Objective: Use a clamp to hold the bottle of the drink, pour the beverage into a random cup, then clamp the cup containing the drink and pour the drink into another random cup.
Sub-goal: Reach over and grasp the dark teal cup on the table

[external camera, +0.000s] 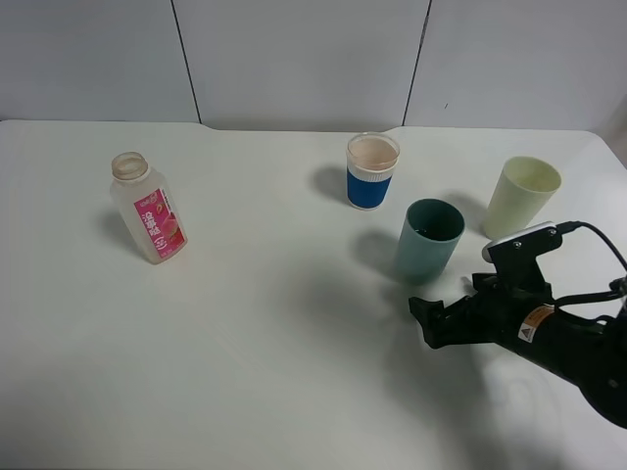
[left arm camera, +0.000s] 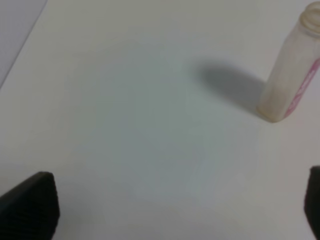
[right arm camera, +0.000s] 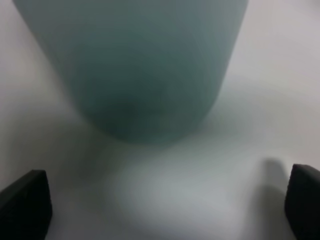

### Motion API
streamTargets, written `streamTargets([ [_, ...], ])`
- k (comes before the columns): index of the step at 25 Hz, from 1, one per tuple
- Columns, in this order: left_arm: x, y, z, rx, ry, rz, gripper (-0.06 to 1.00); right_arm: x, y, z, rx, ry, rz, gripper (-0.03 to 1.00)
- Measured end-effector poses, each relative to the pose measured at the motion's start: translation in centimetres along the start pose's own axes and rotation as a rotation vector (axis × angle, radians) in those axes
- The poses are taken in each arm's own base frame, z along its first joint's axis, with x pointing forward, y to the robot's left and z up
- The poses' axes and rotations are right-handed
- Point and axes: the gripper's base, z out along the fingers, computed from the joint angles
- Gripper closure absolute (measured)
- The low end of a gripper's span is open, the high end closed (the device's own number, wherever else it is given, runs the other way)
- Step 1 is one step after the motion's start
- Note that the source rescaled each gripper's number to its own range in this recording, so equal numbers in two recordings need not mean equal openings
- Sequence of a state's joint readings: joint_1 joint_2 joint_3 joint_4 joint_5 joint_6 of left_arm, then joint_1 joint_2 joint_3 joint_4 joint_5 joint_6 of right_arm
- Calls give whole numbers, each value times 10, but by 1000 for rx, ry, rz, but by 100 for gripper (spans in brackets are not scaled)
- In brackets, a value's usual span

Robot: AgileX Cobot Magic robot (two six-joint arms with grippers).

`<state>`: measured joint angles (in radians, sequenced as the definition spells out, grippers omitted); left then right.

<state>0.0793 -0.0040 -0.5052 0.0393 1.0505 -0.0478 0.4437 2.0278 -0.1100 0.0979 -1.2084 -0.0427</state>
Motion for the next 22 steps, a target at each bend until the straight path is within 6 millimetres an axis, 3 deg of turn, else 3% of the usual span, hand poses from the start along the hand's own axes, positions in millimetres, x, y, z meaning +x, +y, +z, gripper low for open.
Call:
streamTargets([
  [12, 0, 0, 0, 0, 0, 0, -6, -22, 3, 24, -4, -106, 11, 20],
  [22, 0, 0, 0, 0, 0, 0, -6, -37, 8, 36, -39, -172, -114, 20],
])
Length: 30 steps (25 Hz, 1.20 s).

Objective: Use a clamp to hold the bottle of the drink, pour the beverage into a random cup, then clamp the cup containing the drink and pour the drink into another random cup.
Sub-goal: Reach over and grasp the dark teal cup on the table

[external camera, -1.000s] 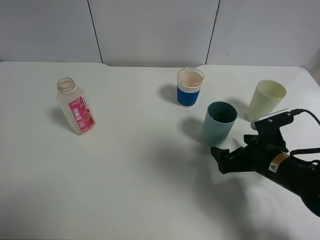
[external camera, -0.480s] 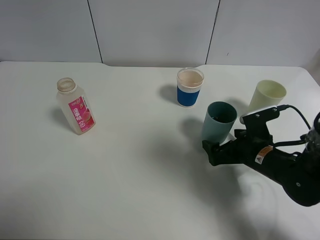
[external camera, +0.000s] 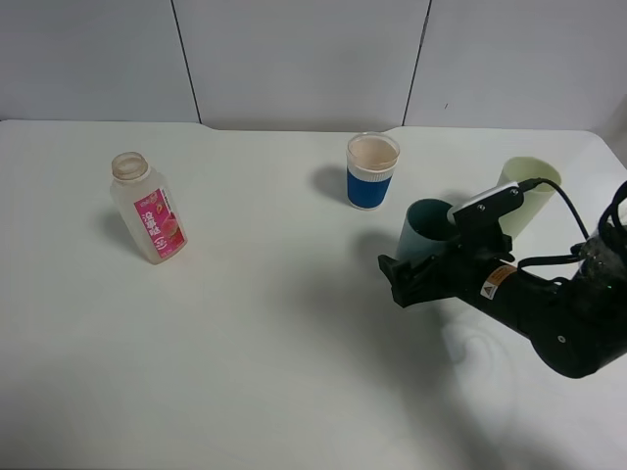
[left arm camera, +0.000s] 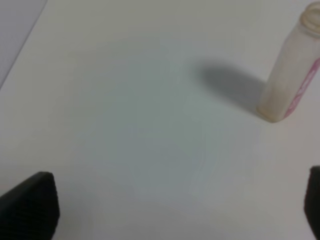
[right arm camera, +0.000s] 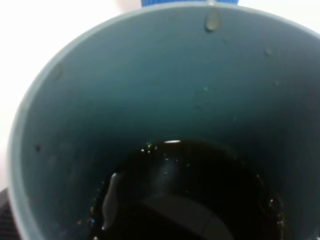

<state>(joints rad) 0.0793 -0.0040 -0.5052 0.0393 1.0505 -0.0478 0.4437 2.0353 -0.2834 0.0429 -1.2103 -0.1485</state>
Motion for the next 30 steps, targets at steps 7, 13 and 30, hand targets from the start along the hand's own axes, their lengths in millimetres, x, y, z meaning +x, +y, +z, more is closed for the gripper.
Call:
streamTargets([
  [7, 0, 0, 0, 0, 0, 0, -6, 0, 1, 0, -7, -1, -42, 20],
  [13, 0, 0, 0, 0, 0, 0, -6, 0, 2, 0, -17, -3, -102, 20],
  [30, 0, 0, 0, 0, 0, 0, -6, 0, 1, 0, -18, -3, -96, 97],
])
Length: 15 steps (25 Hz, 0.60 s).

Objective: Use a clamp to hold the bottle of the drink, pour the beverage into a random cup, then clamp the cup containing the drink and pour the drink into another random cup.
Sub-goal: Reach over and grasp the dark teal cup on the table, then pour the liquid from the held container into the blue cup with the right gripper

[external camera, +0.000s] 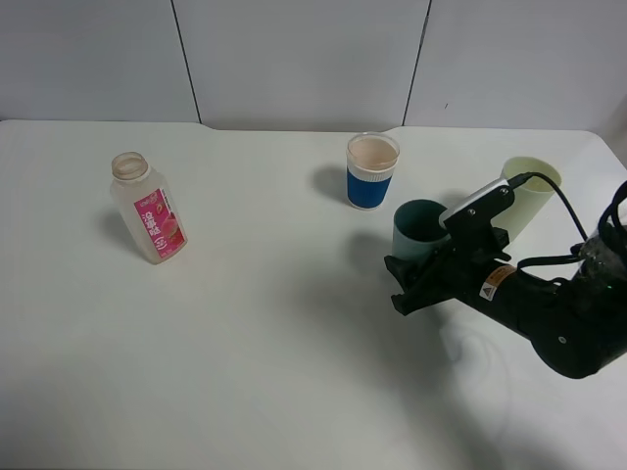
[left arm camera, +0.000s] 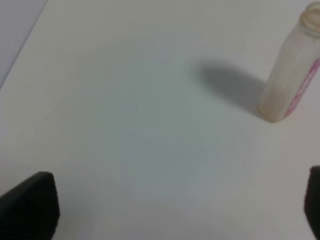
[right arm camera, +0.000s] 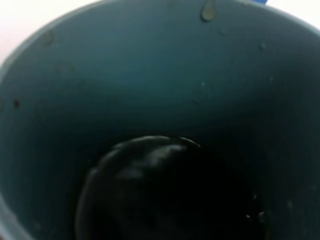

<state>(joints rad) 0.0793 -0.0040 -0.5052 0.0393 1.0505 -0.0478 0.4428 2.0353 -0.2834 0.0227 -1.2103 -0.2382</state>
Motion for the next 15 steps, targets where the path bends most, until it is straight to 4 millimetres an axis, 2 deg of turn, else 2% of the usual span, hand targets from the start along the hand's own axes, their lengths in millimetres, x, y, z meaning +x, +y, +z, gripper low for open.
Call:
streamTargets([
  [12, 0, 0, 0, 0, 0, 0, -6, 0, 1, 0, -8, 1, 18, 97],
  [15, 0, 0, 0, 0, 0, 0, -6, -6, 3, -2, -19, -10, 26, 97],
])
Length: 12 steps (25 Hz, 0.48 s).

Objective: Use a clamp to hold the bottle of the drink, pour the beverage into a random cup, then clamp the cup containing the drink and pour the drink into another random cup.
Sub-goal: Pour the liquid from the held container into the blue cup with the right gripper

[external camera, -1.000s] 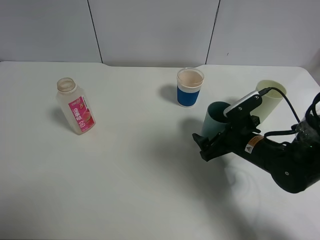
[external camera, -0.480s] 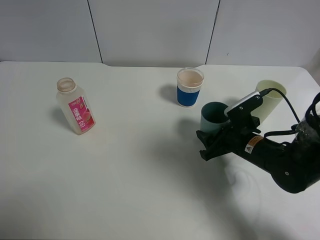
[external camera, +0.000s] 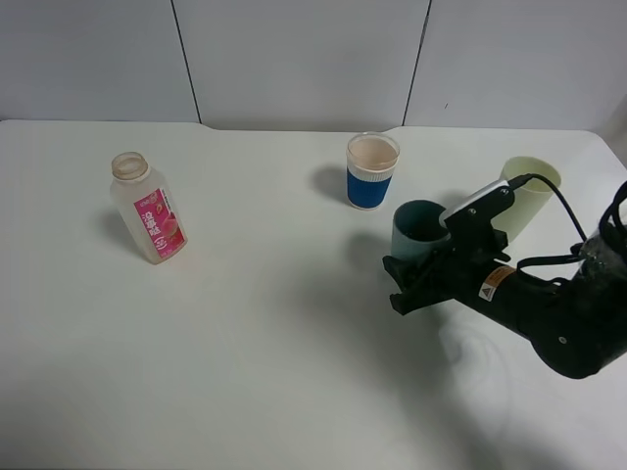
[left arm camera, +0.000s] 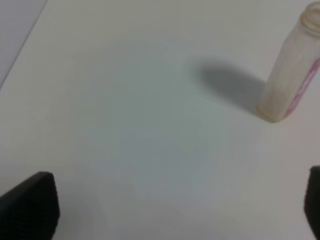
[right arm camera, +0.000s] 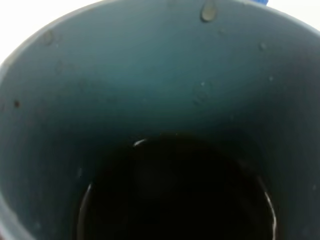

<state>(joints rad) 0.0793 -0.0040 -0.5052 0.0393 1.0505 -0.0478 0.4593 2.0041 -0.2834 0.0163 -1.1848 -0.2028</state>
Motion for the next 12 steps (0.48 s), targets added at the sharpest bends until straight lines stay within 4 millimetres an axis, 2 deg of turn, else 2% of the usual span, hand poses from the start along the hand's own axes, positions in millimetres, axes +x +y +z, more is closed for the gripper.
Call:
streamTargets([
  [3, 0, 0, 0, 0, 0, 0, -6, -11, 0, -3, 1, -46, 5, 97],
  [7, 0, 0, 0, 0, 0, 0, -6, -38, -6, -13, 34, -153, 24, 97],
  [12, 0, 0, 0, 0, 0, 0, -6, -58, -12, -29, 53, -141, 78, 97],
])
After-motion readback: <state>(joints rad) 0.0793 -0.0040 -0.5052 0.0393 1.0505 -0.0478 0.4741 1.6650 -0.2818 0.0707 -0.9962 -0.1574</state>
